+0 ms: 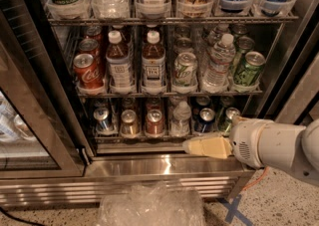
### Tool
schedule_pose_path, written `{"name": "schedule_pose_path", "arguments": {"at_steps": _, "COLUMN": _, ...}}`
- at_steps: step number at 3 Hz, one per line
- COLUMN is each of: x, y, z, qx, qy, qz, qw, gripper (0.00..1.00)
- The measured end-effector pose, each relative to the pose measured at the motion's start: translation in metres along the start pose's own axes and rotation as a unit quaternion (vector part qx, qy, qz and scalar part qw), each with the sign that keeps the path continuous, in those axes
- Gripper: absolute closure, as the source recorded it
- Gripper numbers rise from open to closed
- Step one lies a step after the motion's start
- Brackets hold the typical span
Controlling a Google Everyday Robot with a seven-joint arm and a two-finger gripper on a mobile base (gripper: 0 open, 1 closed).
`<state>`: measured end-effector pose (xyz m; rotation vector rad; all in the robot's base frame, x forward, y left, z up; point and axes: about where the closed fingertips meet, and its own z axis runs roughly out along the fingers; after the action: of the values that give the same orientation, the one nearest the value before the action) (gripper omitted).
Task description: Pick green can from middle shelf of fridge
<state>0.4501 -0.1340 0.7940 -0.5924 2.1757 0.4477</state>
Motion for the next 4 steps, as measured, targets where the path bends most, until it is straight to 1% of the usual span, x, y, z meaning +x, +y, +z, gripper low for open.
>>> {"name": "schedule_pose_path", "arguments": {"at_steps": 1, "x": -0.016, "y": -0.016, "z": 0.015, "qx": 0.034, "qy": -0.064, "qz": 0.018, "qw": 0.9972, "gripper": 0.0}}
{"name": "schedule_pose_path", "arguments": {"at_steps": 2, "x": -0.027, "y": -0.024, "z": 0.015, "qx": 0.062, "qy": -0.083, "qz": 0.013, "qw": 0.9946, "gripper": 0.0}}
{"name": "schedule_pose_path", "arguments": {"at_steps": 3, "x": -0.027, "y": -0.024, "z": 0.015, "qx": 0.062, "qy": -0.083, "qz": 0.014, "qw": 0.9946, "gripper": 0.0}}
{"name": "schedule_pose_path", "arguments": {"at_steps": 4, "x": -0.025, "y": -0.036, "z": 0.021, "qx": 0.076, "qy": -0.097, "qz": 0.022, "qw": 0.9921, "gripper": 0.0}}
